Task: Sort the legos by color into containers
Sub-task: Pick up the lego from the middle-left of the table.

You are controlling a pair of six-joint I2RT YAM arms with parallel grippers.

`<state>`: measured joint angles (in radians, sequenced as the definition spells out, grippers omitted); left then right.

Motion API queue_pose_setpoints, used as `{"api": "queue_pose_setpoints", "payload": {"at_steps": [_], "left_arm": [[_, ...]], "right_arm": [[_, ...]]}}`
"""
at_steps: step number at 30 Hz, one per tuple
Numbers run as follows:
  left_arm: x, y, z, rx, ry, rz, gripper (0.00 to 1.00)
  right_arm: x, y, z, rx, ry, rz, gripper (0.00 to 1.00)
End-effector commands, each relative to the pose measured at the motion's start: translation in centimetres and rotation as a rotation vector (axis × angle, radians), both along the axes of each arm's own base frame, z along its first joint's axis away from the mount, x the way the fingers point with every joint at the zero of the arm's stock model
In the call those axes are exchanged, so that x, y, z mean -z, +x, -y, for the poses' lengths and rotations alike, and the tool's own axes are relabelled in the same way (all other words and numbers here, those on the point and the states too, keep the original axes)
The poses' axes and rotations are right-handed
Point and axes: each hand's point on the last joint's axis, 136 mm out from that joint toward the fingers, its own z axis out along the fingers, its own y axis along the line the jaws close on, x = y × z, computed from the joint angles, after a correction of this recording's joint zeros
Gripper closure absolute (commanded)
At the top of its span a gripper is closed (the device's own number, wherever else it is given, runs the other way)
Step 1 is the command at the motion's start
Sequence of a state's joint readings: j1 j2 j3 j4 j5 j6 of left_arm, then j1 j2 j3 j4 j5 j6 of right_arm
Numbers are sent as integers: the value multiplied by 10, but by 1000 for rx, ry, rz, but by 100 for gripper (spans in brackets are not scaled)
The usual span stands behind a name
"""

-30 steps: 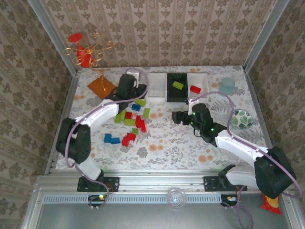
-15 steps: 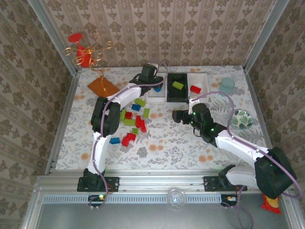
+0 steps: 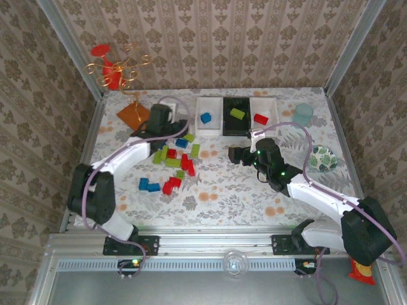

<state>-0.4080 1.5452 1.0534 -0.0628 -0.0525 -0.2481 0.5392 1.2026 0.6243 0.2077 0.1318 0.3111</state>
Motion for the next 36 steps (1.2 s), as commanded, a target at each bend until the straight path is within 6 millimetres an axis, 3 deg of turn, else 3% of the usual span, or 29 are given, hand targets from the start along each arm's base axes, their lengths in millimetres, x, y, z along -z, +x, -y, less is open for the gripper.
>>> {"api": "queue_pose_setpoints", "payload": {"at_steps": [1, 3, 6, 13, 25, 36], "left_arm": [[32, -17, -51, -112, -6, -90, 25], [42, -19, -70, -144, -11, -134, 24], [55, -14, -84, -167, 8, -189, 23], [79, 10, -94, -204, 40, -256, 25], [116, 20, -101, -239, 7, -340, 44], [118, 21, -107, -260, -8, -322, 64]], "right_arm": [[0, 1, -3, 0, -1, 14, 8], [2, 2, -4, 0, 0, 9, 7], [3, 2, -8, -11, -1, 7, 7], [6, 0, -16, -35, -21, 1, 7], [0, -1, -15, -36, -21, 13, 7], [4, 0, -16, -37, -26, 1, 7]]}}
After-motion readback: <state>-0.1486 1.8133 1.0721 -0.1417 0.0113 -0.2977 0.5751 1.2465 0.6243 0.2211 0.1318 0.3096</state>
